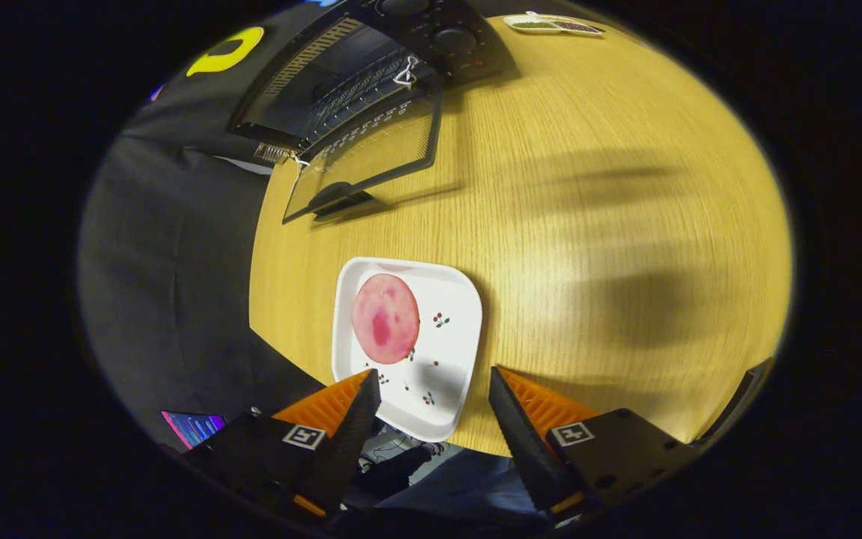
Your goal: Open the toaster oven, put the food inside, and close the toaster oven door.
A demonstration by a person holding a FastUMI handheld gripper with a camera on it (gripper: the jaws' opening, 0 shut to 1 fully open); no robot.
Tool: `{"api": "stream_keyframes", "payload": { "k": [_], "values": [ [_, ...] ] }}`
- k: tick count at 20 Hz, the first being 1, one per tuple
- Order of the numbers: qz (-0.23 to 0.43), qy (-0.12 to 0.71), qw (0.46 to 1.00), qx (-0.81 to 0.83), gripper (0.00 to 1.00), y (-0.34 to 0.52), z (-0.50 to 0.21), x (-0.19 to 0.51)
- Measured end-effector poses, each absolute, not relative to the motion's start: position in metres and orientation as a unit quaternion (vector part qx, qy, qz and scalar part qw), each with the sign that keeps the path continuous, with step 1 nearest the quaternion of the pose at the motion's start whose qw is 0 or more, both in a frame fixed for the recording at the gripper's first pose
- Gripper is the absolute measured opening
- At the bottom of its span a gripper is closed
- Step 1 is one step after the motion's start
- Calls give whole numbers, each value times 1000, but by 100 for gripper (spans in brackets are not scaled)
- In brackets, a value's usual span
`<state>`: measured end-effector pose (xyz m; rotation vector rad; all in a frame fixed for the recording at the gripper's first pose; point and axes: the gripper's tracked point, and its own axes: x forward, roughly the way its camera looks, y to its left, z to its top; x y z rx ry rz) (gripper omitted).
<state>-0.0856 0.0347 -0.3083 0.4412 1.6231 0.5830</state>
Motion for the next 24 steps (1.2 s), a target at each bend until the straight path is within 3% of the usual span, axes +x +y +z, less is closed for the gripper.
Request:
{"api": "stream_keyframes", "payload": {
  "k": [4, 9, 12, 13, 24],
  "values": [
    [243, 715, 629, 184, 57, 30, -320, -83],
    [224, 722, 623, 200, 12, 25, -327, -84],
    [218, 719, 625, 209, 8, 22, -322, -83],
    [223, 718, 626, 209, 2, 27, -328, -87],
    [224, 685, 629, 292, 2, 61, -296, -99]
  ]
}}
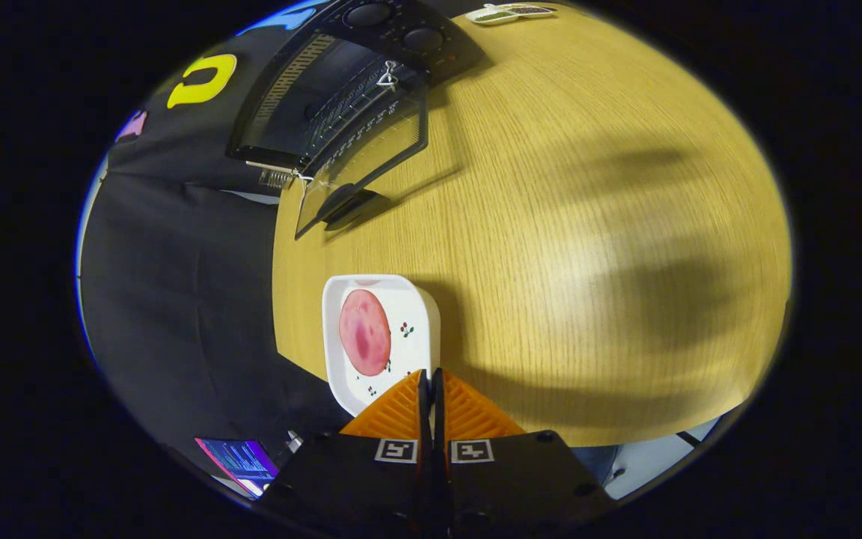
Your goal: Open the toaster oven, put the food inside, and close the toaster oven door.
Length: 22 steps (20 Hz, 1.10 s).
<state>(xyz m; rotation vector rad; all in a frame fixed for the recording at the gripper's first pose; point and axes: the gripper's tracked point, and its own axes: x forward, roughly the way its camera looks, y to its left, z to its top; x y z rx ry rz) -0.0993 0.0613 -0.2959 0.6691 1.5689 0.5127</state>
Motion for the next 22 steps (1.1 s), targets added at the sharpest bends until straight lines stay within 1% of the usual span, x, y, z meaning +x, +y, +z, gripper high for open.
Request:
{"api": "stream_keyframes", "payload": {
  "k": [4, 13, 18, 22],
  "values": [
    [193, 654, 649, 337, 2, 83, -280, -93],
    [124, 563, 692, 434, 2, 162, -252, -74],
    [72, 512, 684, 514, 2, 195, -239, -55],
    [25, 478, 692, 540, 2, 203, -240, -31]
  ]
}}
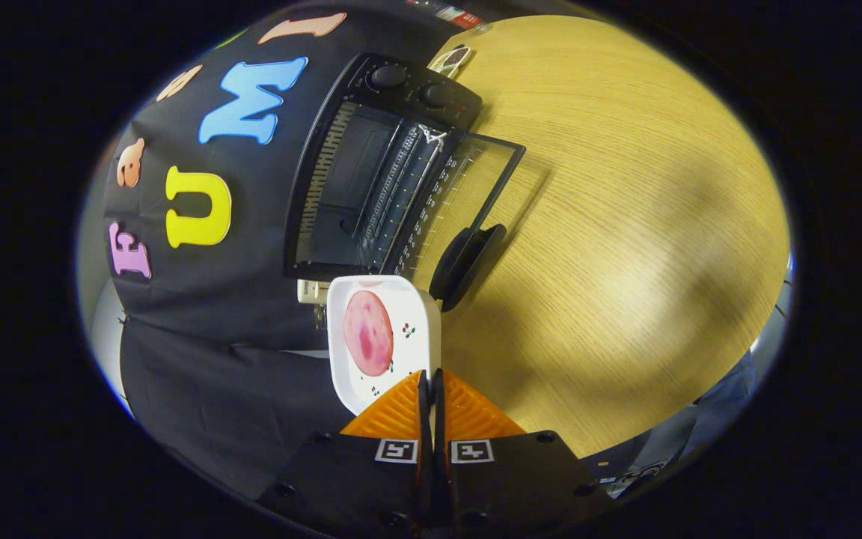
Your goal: Open the toaster oven, put the food inside, and close the toaster oven door.
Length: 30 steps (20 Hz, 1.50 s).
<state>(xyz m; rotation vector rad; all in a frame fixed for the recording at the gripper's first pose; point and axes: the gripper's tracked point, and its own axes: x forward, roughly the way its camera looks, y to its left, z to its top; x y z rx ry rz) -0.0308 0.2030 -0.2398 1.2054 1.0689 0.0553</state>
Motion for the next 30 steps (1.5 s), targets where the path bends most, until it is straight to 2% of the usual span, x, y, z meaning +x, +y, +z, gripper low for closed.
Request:
{"api": "stream_keyframes", "payload": {
  "k": [6, 14, 21, 30],
  "values": [
    [-35, 440, 681, 584, 2, 212, -248, 19],
    [-97, 377, 694, 606, 2, 203, -257, 93],
    [-156, 340, 667, 644, 2, 197, -275, 146],
    [-192, 309, 661, 656, 4, 198, -288, 192]
  ]
}}
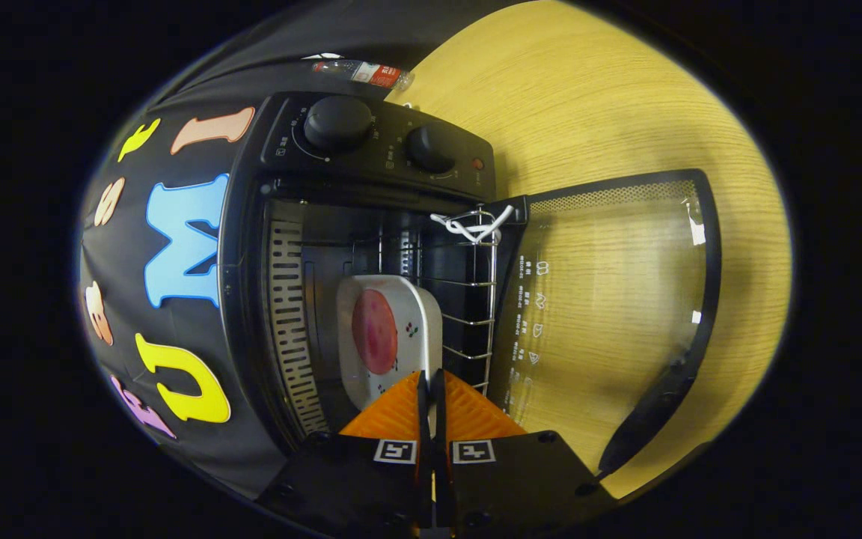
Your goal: Open the toaster oven, put the food inside, and close the toaster oven door.
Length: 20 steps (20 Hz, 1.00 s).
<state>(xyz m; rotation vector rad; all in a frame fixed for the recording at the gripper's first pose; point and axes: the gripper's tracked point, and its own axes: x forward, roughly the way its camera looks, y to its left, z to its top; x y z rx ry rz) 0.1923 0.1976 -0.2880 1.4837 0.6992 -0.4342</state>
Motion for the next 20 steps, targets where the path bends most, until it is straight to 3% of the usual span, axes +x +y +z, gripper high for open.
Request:
{"api": "stream_keyframes", "payload": {
  "k": [3, 6, 12, 13, 20],
  "values": [
    [-190, 301, 663, 659, 4, 199, -287, 200],
    [-174, 291, 667, 664, 13, 201, -277, 200],
    [-135, 308, 691, 640, 94, 202, -256, 183],
    [-130, 322, 697, 628, 98, 204, -258, 175],
    [-21, 403, 782, 475, 97, 219, -248, 107]
  ]
}}
